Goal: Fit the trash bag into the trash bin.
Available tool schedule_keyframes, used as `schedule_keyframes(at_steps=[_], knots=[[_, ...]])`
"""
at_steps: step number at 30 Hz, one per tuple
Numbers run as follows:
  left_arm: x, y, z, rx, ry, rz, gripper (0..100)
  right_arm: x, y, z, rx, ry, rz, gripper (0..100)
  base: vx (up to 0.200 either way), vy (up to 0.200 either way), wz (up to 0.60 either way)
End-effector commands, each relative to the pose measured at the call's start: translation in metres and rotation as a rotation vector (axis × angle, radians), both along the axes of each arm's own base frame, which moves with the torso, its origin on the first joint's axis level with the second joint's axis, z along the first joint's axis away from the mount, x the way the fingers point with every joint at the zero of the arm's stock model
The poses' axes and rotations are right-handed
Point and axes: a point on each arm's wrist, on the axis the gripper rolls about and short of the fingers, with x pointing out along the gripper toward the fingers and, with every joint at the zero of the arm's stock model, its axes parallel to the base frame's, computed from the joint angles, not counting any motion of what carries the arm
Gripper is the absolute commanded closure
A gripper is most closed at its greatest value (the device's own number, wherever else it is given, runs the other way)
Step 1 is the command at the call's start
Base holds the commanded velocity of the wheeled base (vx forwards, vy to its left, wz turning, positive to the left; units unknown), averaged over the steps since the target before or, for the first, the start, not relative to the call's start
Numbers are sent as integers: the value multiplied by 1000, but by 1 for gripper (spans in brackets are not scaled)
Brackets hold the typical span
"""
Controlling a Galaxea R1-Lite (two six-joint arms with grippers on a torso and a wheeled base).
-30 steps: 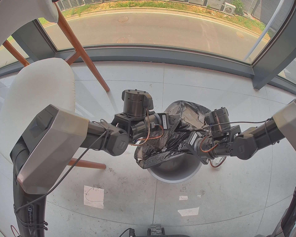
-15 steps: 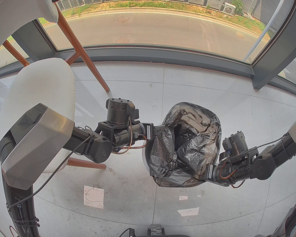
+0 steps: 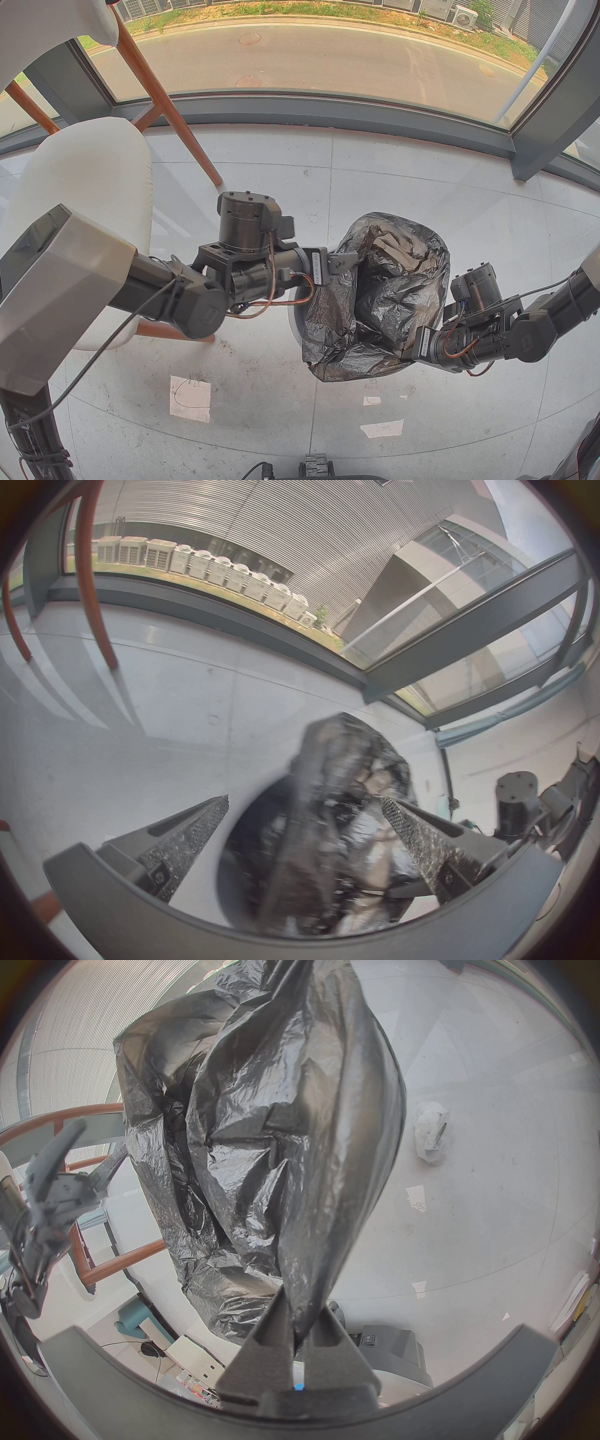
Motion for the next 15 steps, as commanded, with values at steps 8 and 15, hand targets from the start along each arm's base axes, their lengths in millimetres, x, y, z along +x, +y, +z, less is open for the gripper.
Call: schedule_keyframes(at_steps=[8, 15], knots=[[4, -8, -39, 36, 39, -48, 0, 1, 1, 3, 5, -13, 0, 100, 0, 0, 0], [17, -7, -63, 65, 1, -39, 0, 0, 1, 4, 5, -13, 1, 100, 0, 0, 0]])
